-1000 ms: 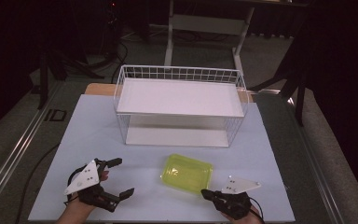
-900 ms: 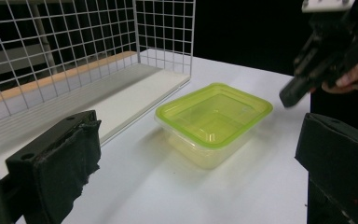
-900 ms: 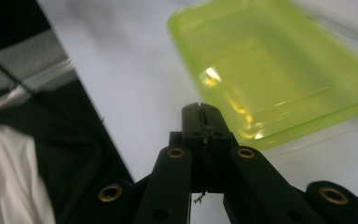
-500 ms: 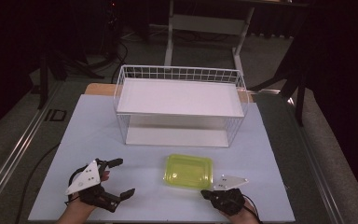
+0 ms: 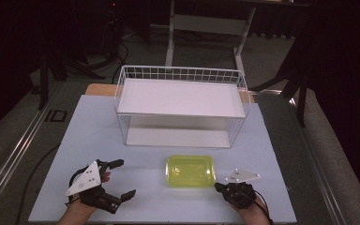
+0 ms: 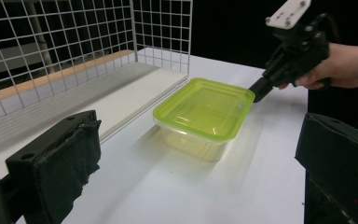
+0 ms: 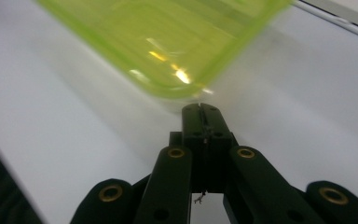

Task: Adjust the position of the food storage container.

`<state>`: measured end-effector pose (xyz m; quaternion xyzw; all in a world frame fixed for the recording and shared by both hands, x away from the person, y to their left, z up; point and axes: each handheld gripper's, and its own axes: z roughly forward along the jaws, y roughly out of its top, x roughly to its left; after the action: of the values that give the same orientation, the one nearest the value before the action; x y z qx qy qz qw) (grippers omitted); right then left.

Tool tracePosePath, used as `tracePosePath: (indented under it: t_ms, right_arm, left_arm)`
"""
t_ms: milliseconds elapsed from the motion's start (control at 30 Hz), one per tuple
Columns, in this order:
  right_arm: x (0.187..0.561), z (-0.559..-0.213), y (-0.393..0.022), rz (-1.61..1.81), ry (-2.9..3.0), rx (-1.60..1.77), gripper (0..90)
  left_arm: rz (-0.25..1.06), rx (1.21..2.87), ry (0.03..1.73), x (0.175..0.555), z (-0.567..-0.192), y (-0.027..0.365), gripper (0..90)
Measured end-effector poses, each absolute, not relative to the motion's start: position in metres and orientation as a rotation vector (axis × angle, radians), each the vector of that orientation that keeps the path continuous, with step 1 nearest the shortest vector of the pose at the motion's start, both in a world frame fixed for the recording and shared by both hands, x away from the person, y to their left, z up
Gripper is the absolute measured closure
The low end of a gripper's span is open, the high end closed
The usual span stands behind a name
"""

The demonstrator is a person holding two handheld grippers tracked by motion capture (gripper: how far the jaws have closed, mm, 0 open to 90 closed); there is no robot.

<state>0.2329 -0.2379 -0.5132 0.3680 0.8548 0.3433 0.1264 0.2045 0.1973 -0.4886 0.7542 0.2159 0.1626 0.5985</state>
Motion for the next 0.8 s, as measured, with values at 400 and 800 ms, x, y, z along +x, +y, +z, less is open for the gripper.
tracePosePath:
  t_ms: [400, 800]
  right_arm:
    - [0.271, -0.520, -0.239, 0.965, 2.460, 1.132, 90.0]
    - [0.282, -0.525, -0.222, 0.962, 2.505, 1.116, 90.0]
  left_arm:
    - [0.363, 1.755, 0.517, 0.206, -0.491, 0.197, 0.7]
    - [0.354, 1.767, 0.523, 0.207, -0.494, 0.194, 0.7]
